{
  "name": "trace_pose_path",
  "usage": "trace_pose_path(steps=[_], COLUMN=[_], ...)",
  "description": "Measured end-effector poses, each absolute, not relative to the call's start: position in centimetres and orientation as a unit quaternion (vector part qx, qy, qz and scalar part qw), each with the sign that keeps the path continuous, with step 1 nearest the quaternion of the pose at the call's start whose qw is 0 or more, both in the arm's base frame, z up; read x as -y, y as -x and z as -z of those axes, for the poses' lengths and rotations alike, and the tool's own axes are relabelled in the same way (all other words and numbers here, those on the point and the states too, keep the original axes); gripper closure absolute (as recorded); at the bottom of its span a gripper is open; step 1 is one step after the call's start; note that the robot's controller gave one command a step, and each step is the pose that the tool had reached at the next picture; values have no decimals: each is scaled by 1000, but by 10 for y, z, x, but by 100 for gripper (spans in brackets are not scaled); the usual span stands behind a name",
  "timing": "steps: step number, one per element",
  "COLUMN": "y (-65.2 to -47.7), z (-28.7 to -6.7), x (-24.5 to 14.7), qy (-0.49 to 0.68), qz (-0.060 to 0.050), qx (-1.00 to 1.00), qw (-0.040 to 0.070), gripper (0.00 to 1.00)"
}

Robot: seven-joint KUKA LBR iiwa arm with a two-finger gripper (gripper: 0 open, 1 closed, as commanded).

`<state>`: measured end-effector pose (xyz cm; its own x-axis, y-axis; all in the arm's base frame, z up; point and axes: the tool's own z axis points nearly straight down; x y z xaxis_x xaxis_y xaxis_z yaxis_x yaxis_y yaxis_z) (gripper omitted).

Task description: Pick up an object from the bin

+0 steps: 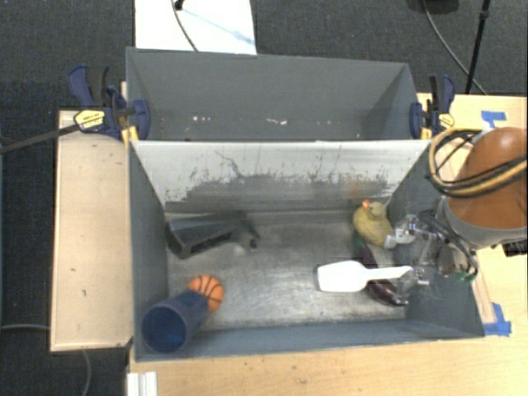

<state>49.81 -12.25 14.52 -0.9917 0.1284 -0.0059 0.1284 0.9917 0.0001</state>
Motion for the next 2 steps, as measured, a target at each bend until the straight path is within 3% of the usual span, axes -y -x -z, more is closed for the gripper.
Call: trace_pose_path(steps=[1, 2], y=[-484, -484], z=[-136, -140], x=[110, 124], qy=[-11, -102], qz=[0, 0], qx=[-1000, -995], qw=[0, 3], gripper=[0, 0])
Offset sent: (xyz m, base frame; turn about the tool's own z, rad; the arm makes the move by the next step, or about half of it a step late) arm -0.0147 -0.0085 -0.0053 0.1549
